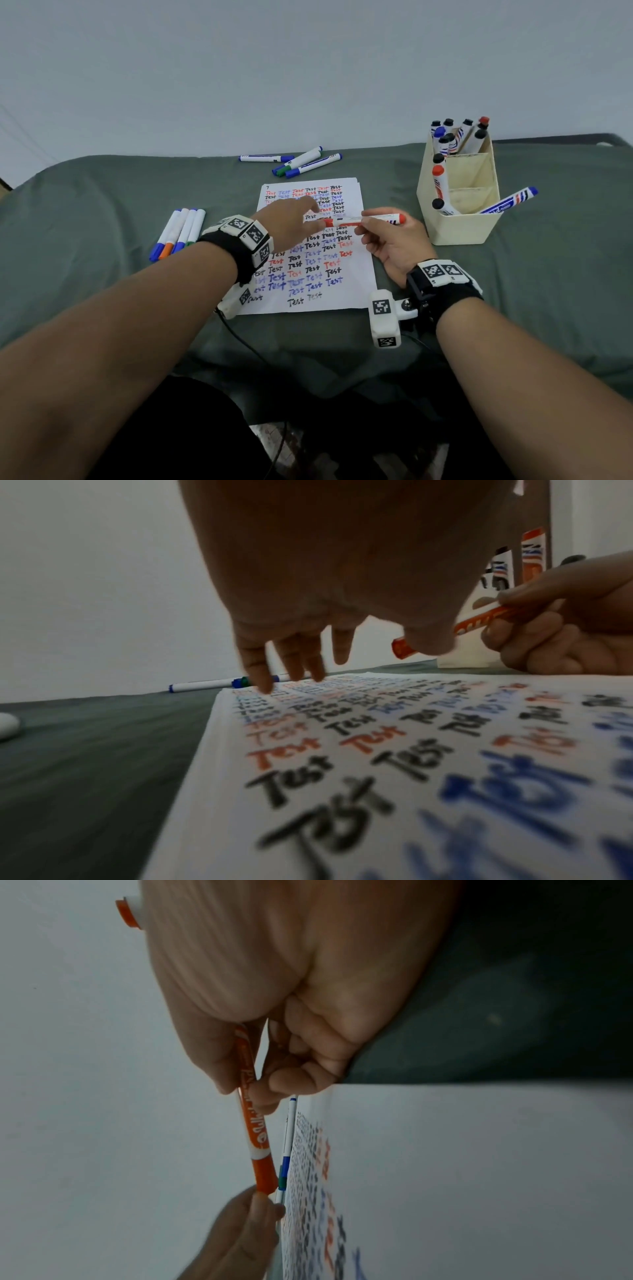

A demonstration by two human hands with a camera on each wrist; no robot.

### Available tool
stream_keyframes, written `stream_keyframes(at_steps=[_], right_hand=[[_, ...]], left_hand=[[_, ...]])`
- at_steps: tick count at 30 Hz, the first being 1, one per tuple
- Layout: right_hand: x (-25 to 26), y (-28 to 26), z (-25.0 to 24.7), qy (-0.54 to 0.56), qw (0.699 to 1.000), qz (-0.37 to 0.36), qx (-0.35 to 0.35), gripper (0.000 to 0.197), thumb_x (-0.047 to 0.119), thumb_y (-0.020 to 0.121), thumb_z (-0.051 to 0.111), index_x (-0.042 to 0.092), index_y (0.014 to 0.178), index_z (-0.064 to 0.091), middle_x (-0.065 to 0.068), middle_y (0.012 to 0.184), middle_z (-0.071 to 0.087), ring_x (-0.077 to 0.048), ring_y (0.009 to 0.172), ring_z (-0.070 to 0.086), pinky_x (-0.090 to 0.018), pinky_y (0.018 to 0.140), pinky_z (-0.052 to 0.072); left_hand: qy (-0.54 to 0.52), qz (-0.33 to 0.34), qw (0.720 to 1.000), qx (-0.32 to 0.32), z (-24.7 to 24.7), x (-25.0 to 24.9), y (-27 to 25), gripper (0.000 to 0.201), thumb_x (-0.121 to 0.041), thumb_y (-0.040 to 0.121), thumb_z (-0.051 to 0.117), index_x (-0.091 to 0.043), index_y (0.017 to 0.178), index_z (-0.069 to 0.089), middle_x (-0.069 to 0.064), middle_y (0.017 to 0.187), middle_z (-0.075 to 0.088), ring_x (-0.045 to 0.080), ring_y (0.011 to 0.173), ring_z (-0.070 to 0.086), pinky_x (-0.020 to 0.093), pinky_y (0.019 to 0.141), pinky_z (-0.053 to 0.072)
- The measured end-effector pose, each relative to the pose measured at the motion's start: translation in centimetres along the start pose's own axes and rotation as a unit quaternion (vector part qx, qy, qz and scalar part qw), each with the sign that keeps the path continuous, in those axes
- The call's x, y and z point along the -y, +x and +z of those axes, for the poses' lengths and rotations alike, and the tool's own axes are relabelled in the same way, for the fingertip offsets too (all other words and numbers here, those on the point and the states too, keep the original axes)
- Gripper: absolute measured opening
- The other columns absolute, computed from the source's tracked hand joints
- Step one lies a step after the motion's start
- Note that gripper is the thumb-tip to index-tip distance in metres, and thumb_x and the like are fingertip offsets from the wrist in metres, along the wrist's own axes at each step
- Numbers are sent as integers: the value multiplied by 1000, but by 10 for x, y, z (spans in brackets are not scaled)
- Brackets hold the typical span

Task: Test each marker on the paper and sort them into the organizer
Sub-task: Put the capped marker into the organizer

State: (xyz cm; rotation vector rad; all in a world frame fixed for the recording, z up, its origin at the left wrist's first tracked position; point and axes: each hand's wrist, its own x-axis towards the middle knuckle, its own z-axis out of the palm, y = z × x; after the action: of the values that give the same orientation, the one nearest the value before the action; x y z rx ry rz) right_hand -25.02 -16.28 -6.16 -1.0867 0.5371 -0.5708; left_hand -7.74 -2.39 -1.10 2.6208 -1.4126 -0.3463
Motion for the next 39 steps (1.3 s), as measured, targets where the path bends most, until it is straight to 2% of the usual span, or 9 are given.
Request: stream_keyframes(at_steps=[3,5,7,14,19,24,28,34,39], right_hand=[[1,0,0,6,1000,1,-15,9,-2,92,66,2,100,69,-17,76,69,-18,60,58,-25,56,47],[2,1,1,13,1000,3,-20,7,-1,93,65,3,99,67,-16,75,68,-17,59,57,-25,56,46],[2,2,1,30,999,6,-23,7,-1,95,64,5,98,62,-15,73,66,-17,58,56,-24,54,46],[0,3,1,47,998,-3,-34,14,1,94,68,11,98,59,-11,73,68,-19,58,60,-25,53,51],[21,0,17,-95,993,-71,-12,13,10,90,75,21,97,72,3,74,72,-18,61,60,-28,57,53],[94,10,32,-152,960,-222,-81,7,21,95,68,26,96,72,12,78,69,-9,66,62,-26,61,54],[154,21,21,-217,914,-304,-157,26,20,98,59,22,123,64,8,94,66,-8,79,68,-24,65,58],[172,22,-15,-317,857,-352,-202,55,22,97,54,39,149,42,10,110,60,-6,86,60,-34,87,58],[155,21,-31,-374,835,-343,-213,56,25,97,55,46,147,43,9,112,59,-13,96,61,-36,96,54]], left_hand=[[105,-70,988,88,9,14,-1,107,-94,71,40,-38,158,12,5,167,11,35,152,12,60,118,22],[116,-105,974,163,18,19,-3,121,-103,57,35,-49,154,-11,-2,166,-22,39,151,-18,66,117,1],[86,-116,969,198,24,22,-3,125,-107,48,32,-55,148,-23,-3,161,-34,41,147,-28,68,115,-5],[88,-117,965,219,25,25,3,133,-113,31,24,-60,140,-30,-4,158,-40,45,146,-27,68,118,-3],[95,-117,963,224,24,24,5,136,-113,28,23,-60,141,-30,-3,159,-39,45,147,-25,67,118,-3],[85,-118,963,227,23,23,2,133,-113,31,26,-61,141,-29,-4,159,-39,44,147,-26,67,118,-4],[79,-116,964,226,24,23,2,134,-113,30,26,-61,141,-29,-4,158,-40,44,146,-28,66,118,-5],[68,-114,966,220,26,24,3,136,-113,29,28,-60,142,-28,-3,158,-40,45,146,-29,65,119,-5],[70,-114,967,217,26,25,4,133,-113,33,28,-61,142,-28,-4,159,-39,44,146,-28,65,119,-4]])
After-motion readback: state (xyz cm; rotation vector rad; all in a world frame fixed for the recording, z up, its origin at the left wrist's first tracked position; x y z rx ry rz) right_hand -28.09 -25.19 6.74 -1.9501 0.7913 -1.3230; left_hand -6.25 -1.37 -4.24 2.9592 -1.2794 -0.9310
